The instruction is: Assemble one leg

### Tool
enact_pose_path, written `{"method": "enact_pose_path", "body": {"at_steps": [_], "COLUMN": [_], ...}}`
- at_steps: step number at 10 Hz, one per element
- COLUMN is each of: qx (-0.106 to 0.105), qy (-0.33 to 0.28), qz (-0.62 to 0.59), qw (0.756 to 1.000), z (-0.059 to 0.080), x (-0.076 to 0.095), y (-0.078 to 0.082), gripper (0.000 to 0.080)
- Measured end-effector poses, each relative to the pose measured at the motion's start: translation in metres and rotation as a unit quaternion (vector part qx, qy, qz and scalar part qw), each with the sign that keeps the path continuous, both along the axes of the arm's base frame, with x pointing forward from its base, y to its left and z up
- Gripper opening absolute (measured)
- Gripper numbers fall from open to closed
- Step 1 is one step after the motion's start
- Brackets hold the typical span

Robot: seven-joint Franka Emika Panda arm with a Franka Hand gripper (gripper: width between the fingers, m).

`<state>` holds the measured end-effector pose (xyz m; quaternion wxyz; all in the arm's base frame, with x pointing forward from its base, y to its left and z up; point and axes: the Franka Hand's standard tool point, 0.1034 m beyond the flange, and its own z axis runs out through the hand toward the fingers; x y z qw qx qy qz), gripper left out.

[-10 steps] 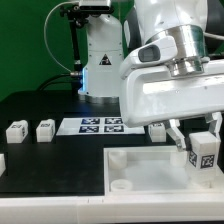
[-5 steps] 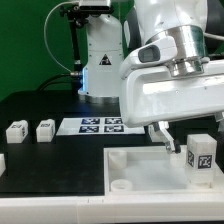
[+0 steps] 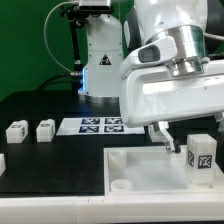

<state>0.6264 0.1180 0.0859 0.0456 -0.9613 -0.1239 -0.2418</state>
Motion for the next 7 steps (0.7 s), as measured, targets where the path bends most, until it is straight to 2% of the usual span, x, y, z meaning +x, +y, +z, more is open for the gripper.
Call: {"method": "enact_pose_path", "body": {"at_steps": [1,2,3,5,6,7], "qx": [-0.002,-0.003,-0.004,-0.003,-0.003,-0.007], "qy": [0.019,0.015,0.026,0.143,0.175,0.235], "qz": [0.002,-0.002,-0.004,-0.008,-0.007,-0.004], "qw": [1.0,1.0,1.0,0.99,0.985,0.972], "z": [0.01,0.014,0.012,0.009,0.007,0.001], "x": [0.006,0.013,0.014,0.011,0.013,0.006], "y": [-0.001,-0.005,-0.01,-0.002,0.001,0.005], "gripper": [0.0649,0.0649,0.0649,0.0649,0.0649,0.0649]}}
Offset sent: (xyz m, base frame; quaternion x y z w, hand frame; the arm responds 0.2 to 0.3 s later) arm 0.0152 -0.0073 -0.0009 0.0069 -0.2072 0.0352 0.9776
